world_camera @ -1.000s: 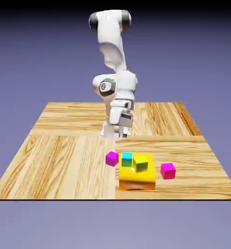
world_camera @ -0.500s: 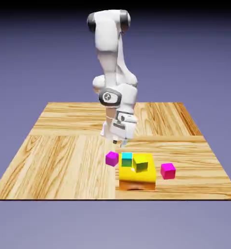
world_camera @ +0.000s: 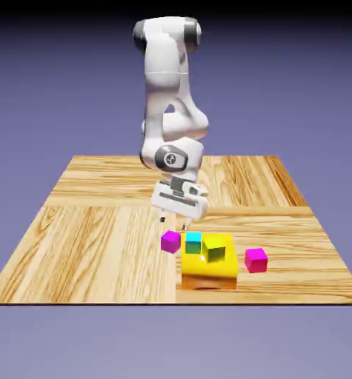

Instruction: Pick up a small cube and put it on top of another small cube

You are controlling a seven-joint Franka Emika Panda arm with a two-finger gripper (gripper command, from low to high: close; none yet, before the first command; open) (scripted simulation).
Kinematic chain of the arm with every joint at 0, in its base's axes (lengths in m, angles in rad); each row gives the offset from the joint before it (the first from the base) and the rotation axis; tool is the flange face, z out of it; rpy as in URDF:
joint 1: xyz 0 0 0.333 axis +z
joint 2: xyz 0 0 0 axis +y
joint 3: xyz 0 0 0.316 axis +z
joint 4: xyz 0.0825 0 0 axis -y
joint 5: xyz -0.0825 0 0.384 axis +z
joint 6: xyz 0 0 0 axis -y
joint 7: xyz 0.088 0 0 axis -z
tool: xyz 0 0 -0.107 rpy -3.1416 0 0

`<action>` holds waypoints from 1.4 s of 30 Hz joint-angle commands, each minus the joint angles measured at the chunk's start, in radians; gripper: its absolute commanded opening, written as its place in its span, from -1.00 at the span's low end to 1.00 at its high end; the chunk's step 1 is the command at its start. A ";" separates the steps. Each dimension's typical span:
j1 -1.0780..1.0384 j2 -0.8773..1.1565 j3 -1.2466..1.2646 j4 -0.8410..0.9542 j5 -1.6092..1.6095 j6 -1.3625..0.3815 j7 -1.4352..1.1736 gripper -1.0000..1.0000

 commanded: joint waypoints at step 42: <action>-0.260 0.127 0.269 0.210 0.559 -0.307 -0.185 -1.00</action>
